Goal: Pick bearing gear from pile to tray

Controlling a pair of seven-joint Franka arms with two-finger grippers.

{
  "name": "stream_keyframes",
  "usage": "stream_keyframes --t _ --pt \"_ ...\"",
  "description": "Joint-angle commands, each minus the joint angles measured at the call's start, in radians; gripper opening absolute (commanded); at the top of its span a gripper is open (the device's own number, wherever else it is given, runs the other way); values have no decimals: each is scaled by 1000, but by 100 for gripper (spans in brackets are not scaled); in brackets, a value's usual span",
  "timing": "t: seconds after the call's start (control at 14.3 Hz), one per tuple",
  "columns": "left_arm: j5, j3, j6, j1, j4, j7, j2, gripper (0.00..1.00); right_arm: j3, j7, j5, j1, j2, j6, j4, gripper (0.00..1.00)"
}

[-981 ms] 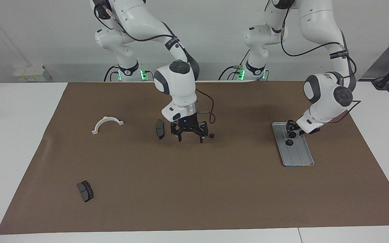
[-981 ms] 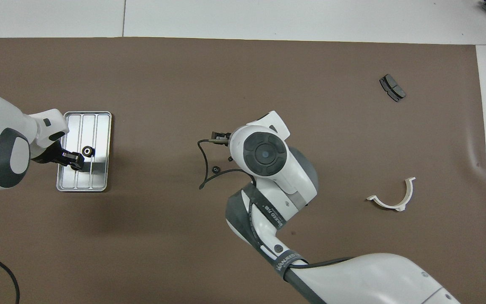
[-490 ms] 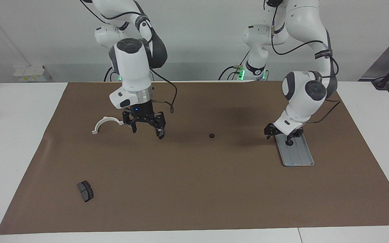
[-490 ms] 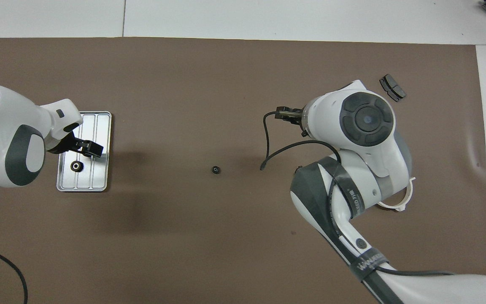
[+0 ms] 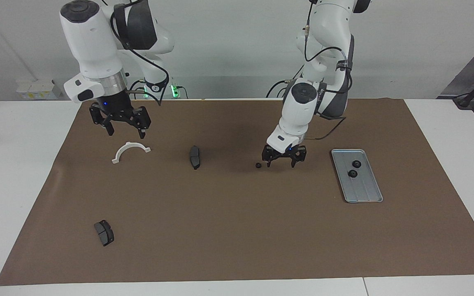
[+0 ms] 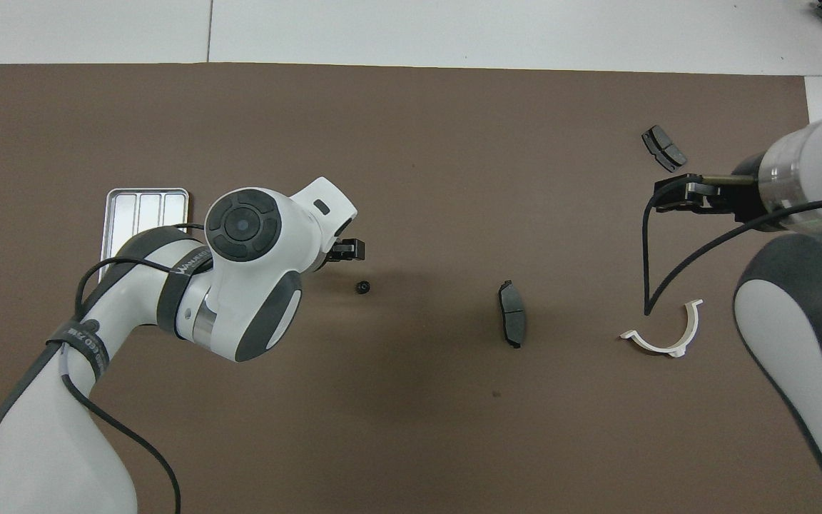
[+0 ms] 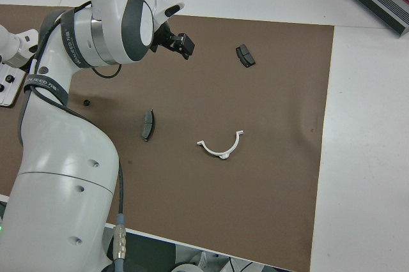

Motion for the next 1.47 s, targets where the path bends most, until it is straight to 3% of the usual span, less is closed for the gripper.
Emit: stream_keyframes --t 0.0,0.42,1.05,1.4 --pt "-3 22 82 -43 -1 -29 57 91 11 -86 25 -55 5 -81 53 100" --pt "3 22 82 -101 -23 -29 77 77 11 -119 43 -66 -29 -199 61 100" --pt "3 21 12 -120 -43 -28 65 46 14 -119 43 -63 -38 -201 51 100" --pt "3 19 10 -120 -43 -28 64 19 14 -117 43 -63 -29 -199 61 100"
